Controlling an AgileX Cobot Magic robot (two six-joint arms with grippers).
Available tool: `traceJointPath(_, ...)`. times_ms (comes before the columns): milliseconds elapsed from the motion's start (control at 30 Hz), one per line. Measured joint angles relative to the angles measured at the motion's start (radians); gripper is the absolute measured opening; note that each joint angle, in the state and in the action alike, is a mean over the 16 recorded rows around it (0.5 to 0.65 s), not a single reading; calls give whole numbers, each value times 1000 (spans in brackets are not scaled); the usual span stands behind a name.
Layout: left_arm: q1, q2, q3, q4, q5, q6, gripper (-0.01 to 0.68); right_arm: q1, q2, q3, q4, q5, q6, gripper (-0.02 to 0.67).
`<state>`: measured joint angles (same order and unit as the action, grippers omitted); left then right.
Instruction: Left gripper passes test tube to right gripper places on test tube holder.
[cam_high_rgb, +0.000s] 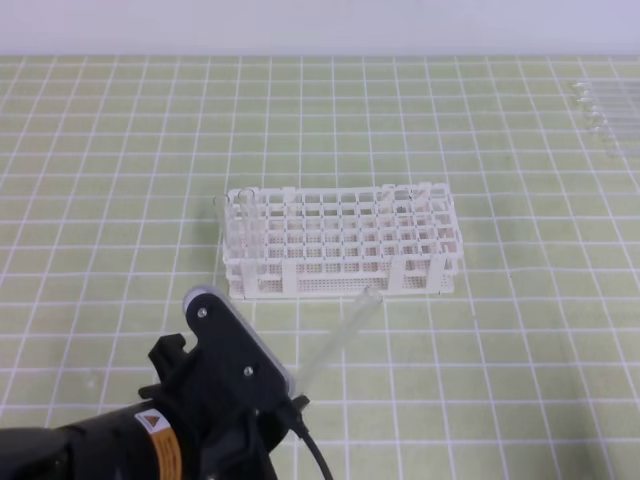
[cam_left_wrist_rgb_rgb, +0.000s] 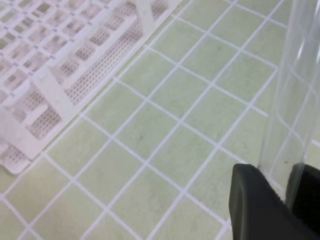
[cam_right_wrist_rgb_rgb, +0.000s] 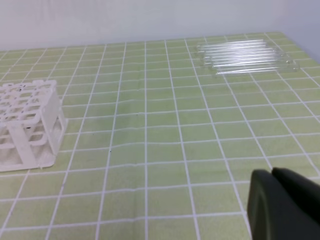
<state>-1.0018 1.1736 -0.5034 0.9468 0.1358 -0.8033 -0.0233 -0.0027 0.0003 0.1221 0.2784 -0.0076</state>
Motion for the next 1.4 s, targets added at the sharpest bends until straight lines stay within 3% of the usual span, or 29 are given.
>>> traceJointPath(567,0,0,0,1,-157,-21,115,0,0,0,32,-43,2,-18)
traceJointPath(700,0,-1,0,1,-185,-25,115,0,0,0,205,-118,4,-18)
traceJointPath(1100,0,42,0,2,-279,3,114,0,0,0,941,-382,-20,-18)
traceJointPath(1200,0,75,-4,1,-325,19,114,0,0,0,1012,-381,-33,-18)
traceJointPath(1400,0,154,-32,-8,-422,48,115,0,0,-15,1004,-293,-111,-18)
